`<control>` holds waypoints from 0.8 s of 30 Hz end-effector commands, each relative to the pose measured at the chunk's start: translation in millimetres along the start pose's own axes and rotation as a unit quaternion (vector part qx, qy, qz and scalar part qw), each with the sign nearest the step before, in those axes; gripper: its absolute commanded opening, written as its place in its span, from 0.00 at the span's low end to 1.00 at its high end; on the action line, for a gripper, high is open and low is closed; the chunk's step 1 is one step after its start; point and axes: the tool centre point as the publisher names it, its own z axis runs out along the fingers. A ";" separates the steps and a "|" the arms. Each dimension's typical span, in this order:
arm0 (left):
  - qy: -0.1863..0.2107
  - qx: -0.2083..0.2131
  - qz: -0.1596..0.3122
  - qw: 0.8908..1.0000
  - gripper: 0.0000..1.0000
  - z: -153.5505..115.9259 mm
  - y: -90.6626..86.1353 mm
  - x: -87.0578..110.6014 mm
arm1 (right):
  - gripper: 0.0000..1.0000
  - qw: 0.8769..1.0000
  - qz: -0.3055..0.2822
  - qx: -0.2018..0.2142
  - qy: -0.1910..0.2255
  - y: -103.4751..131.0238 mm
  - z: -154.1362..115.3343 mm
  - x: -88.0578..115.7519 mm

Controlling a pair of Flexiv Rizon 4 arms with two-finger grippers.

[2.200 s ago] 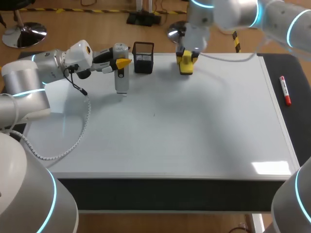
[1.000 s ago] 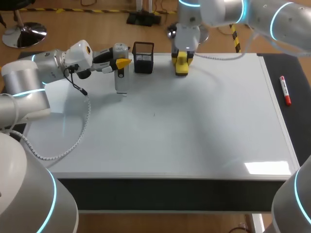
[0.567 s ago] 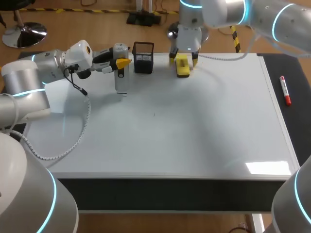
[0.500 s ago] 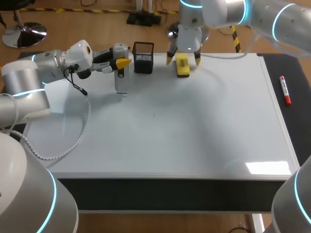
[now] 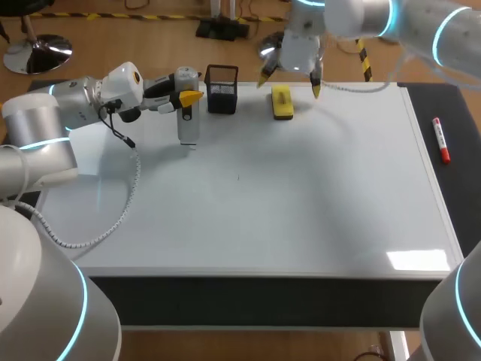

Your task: Pick up the inspection probe, press it on each red-marked spot on the whiteboard one by one, put down the probe, pick up the eraser, and wipe off all the red marks.

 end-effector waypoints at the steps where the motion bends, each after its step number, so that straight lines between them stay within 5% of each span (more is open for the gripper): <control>1: 0.000 0.001 0.000 1.000 0.00 0.3 -0.2 -0.4 | 1.00 0.997 0.037 0.032 -0.065 17.1 -26.6 22.9; 10: 0.000 0.001 0.000 1.000 0.00 0.3 -0.2 -0.4 | 1.00 0.974 0.130 0.065 -0.171 8.1 -65.0 47.0; 24: 0.000 0.001 0.000 1.000 0.00 0.3 -0.2 -0.4 | 1.00 0.932 0.291 0.061 -0.207 1.6 -118.5 55.8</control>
